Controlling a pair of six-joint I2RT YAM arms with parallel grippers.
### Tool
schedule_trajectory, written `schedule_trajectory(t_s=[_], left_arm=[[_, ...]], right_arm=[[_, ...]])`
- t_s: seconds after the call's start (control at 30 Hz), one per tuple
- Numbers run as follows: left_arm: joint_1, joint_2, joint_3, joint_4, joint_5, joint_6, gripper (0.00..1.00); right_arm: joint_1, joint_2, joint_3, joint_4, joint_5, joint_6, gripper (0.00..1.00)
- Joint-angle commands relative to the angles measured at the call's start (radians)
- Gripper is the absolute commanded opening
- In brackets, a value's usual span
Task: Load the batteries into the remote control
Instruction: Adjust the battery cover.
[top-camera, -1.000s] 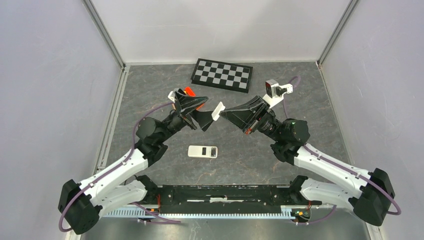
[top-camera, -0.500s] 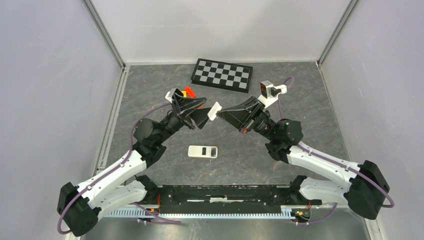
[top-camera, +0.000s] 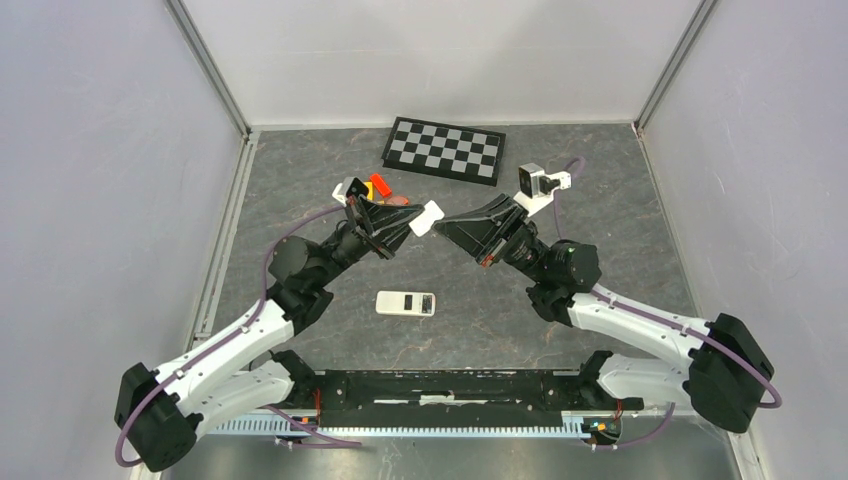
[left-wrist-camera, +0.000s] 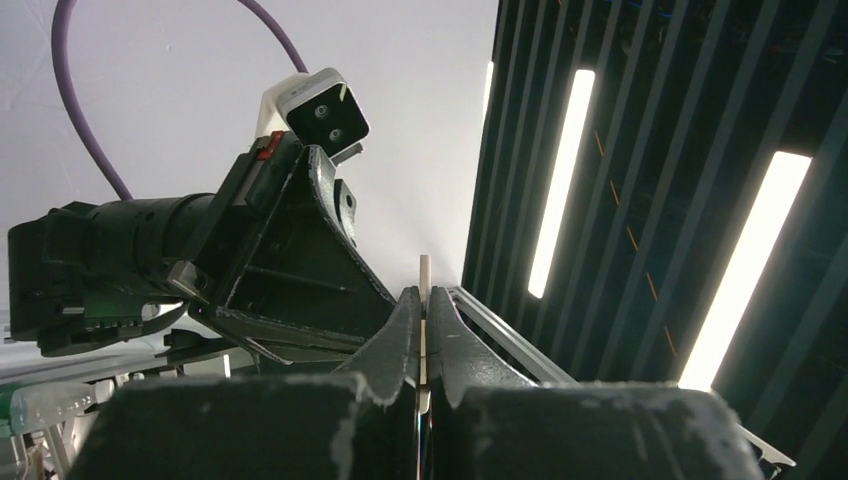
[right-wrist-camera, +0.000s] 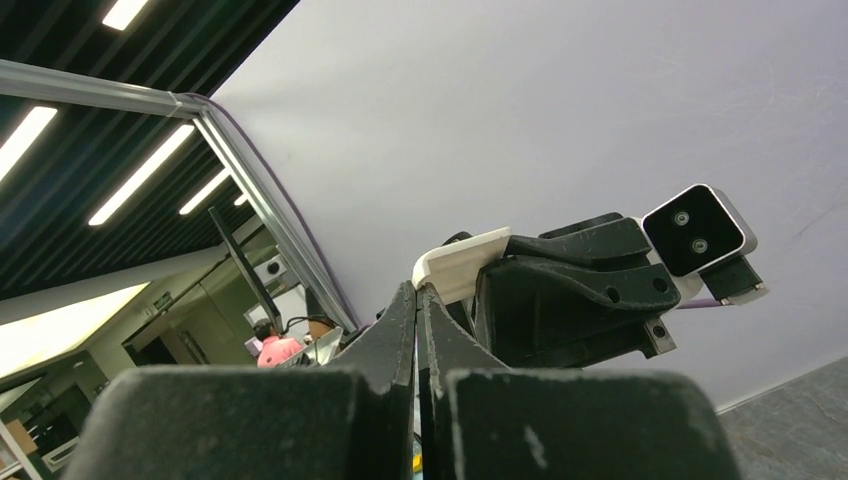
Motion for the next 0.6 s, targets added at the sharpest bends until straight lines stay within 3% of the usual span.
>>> schedule_trajectory(t_s=[0.0, 0.03, 0.07, 0.17, 0.2, 0.27, 0.43, 0.57], left_arm=[[-0.003, -0.002, 0.036, 0.004, 0.012, 0.082, 0.02], [-0.003, -0.007, 0.044, -0.037, 0.009, 0.127, 0.02], [-0.003, -0.016, 0.053, -0.086, 0.005, 0.183, 0.02], [-0.003, -0.044, 0.046, -0.179, -0.046, 0.337, 0.02], [-0.002, -0.056, 0.039, -0.199, -0.065, 0.382, 0.02], [-0.002, -0.078, 0.035, -0.278, -0.102, 0.488, 0.02], [-0.002, -0.117, 0.017, -0.357, -0.159, 0.725, 0.02], [-0.003, -0.137, 0.030, -0.430, -0.178, 0.848, 0.02]], right_arm=[[0.001, -0.034, -0.010, -0.043, 0.026, -0.027, 0.00], [0.001, -0.047, -0.011, -0.074, 0.032, -0.038, 0.02], [0.001, -0.061, -0.015, -0.111, 0.042, -0.050, 0.10], [0.004, -0.134, -0.066, -0.200, 0.100, -0.069, 0.56], [0.006, -0.160, -0.086, -0.252, 0.131, -0.079, 0.67], [0.021, -0.213, -0.116, -0.357, 0.198, -0.092, 0.80], [0.094, -0.253, -0.104, -0.603, 0.358, -0.109, 0.90], [0.142, -0.199, -0.071, -0.647, 0.415, -0.086, 0.85]])
